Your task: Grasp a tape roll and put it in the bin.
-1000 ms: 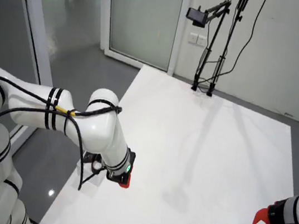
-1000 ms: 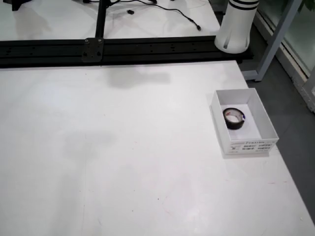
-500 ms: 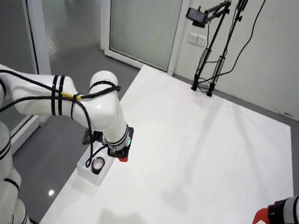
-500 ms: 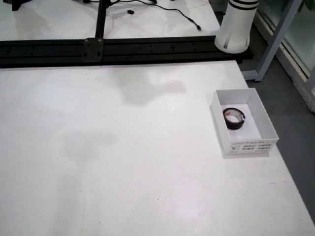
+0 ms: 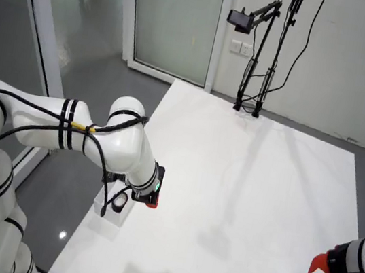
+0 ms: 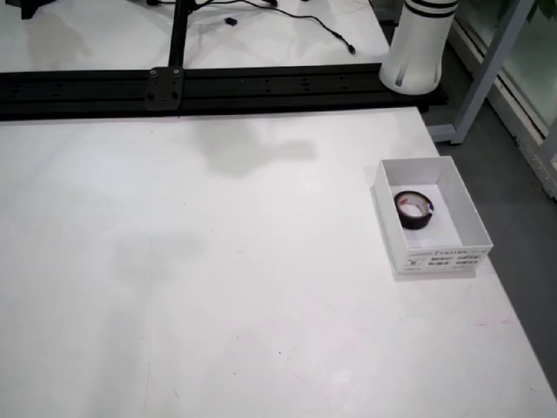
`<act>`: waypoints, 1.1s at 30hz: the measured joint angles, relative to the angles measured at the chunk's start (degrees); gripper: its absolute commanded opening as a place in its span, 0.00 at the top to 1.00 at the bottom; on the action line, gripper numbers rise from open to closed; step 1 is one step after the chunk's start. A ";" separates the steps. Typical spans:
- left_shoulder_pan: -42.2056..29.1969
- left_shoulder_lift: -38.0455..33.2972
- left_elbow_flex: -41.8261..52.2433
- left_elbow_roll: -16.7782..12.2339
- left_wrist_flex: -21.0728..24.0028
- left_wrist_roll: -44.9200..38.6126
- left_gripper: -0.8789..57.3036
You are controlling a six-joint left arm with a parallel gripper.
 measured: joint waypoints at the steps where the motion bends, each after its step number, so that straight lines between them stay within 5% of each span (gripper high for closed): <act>1: -0.56 0.01 0.00 0.01 0.00 0.00 0.99; 13: -2.96 0.10 0.00 0.09 0.03 0.00 0.99; 33: 4.16 -0.01 0.00 0.32 0.03 0.00 0.99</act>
